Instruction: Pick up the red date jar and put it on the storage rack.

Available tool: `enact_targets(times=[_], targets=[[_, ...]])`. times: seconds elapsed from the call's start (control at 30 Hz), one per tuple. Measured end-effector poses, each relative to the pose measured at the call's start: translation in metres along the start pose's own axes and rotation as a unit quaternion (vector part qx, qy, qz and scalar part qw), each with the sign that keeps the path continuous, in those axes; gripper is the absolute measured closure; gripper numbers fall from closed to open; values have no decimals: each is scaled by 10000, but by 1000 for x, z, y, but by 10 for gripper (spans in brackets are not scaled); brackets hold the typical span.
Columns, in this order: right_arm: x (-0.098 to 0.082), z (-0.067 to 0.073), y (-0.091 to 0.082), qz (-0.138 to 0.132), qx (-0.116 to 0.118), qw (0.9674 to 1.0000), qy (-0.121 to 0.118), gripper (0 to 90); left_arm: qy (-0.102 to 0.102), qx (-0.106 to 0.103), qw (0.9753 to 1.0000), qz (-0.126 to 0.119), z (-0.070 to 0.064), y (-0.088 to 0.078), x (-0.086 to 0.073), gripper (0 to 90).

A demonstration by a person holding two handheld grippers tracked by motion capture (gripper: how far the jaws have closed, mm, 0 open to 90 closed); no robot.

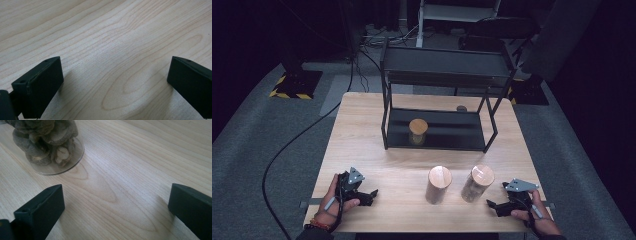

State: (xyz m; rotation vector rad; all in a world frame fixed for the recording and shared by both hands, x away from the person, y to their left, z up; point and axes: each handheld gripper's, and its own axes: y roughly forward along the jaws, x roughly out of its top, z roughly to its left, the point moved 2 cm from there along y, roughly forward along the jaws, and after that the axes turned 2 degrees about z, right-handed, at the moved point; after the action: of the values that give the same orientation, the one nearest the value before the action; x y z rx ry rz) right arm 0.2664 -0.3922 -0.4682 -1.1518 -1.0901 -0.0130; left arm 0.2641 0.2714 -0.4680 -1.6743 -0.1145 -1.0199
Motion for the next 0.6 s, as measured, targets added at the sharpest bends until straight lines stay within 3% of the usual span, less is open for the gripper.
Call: enact_targets(times=[0.6], targets=[[2,3,-2,63,-41,10000,34,5,9,-2,10000,-3,0,0,0,3]])
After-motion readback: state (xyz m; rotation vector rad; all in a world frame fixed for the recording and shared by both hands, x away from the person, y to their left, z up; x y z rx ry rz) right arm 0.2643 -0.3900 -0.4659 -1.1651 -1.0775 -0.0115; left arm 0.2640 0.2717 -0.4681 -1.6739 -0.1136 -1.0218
